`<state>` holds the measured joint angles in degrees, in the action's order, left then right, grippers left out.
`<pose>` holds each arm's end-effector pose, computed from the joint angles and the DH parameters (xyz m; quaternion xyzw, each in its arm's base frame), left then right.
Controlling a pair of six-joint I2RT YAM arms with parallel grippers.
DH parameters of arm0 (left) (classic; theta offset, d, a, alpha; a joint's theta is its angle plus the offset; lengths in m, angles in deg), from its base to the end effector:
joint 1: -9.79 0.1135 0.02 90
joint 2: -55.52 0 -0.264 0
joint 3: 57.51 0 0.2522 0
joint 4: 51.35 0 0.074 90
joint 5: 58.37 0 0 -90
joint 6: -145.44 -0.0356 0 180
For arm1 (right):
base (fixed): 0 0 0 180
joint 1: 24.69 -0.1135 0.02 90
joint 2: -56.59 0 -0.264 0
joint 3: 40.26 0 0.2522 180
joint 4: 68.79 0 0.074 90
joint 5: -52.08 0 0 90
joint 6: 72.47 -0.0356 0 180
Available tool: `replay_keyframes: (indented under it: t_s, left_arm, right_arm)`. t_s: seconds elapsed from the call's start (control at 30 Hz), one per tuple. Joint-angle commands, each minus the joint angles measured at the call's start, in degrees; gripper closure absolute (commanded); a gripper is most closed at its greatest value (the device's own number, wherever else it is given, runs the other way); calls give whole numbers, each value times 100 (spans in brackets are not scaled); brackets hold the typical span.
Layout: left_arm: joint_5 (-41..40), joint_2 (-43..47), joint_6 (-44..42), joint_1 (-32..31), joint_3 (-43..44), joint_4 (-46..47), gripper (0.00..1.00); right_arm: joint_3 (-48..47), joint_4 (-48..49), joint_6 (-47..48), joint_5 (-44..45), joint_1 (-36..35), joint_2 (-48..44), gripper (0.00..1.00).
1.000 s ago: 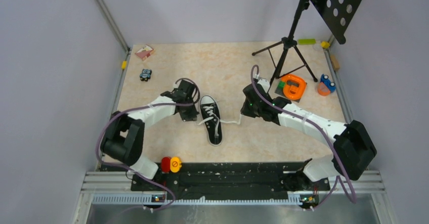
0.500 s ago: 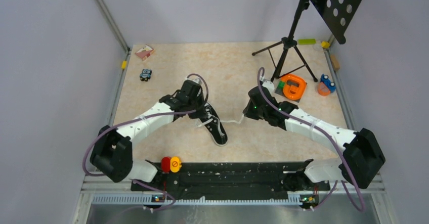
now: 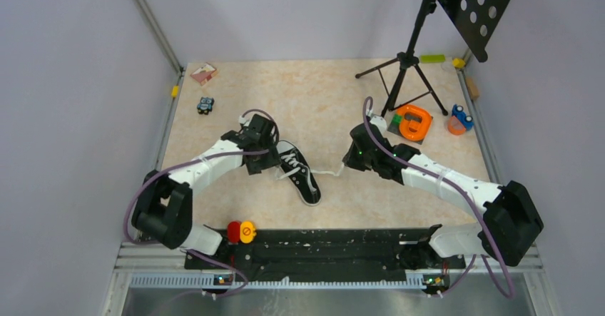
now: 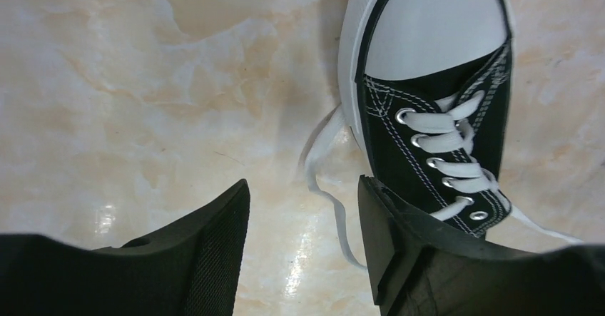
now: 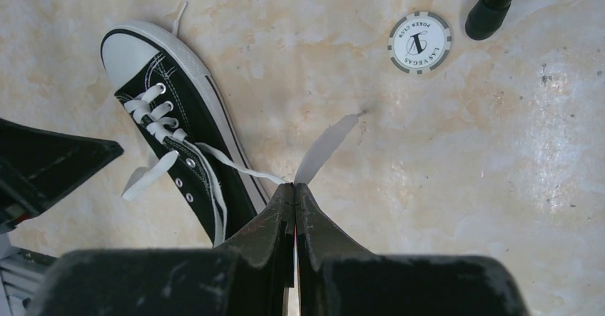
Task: Tie the shoes
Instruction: Cross the shoelace with the shoelace.
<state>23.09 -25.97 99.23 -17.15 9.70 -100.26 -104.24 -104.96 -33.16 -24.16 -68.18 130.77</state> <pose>0.2472 -0.1197 0.2149 -0.1592 0.9571 -0.0747 0.2305 0.2026 0.1805 0.2442 0.1023 0.9171 0.1945 0.3326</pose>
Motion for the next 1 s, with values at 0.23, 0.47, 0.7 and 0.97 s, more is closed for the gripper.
replay_keyframes:
  t_s: [0.23, 0.47, 0.7, 0.97]
  left_arm:
    - [648, -896, 280, -65, -410, 637, 46]
    - [33, -1284, 124, -139, -359, 807, 71]
    - [-234, -765, -468, -149, 247, 340, 100]
    - [-432, 131, -1031, -172, 1079, -141, 100]
  right_arm:
    - [-41, 86, 12, -31, -46, 7, 100]
    - [-153, 55, 24, -23, -46, 45, 100]
    - [-81, -94, -4, 106, -46, -142, 100]
    - [29, -82, -86, 133, -46, -241, 100]
